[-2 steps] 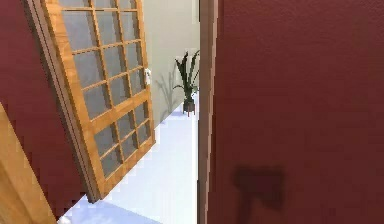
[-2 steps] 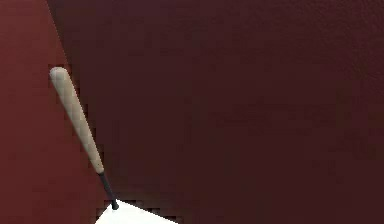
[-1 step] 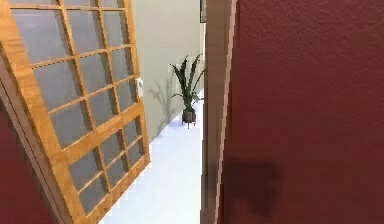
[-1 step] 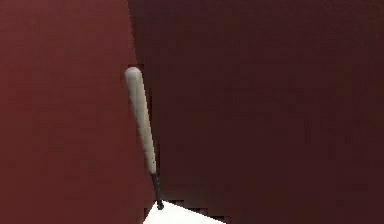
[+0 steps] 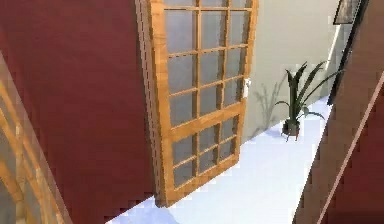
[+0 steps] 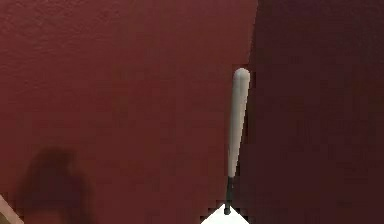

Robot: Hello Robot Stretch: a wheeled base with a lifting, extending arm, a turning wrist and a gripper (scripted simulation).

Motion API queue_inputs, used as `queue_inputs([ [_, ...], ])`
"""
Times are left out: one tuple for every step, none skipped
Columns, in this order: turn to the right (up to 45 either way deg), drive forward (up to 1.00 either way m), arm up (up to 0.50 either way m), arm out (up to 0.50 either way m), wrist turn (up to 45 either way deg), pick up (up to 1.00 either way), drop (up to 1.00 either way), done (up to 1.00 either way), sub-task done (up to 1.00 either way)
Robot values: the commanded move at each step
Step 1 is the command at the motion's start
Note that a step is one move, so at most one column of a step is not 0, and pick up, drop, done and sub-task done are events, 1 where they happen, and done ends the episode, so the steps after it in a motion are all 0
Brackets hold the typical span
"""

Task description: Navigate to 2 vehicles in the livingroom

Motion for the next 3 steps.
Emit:
queue_inputs([
  [0.0, 0.75, 0.00, 0.00, 0.0, 0.00, 0.00, 0.00, 0.00],
  [45.0, 0.00, 0.00, 0.00, 0.0, 0.00, 0.00, 0.00, 0.00],
  [0.0, 0.25, 0.00, 0.00, 0.0, 0.00, 0.00, 0.00, 0.00],
])
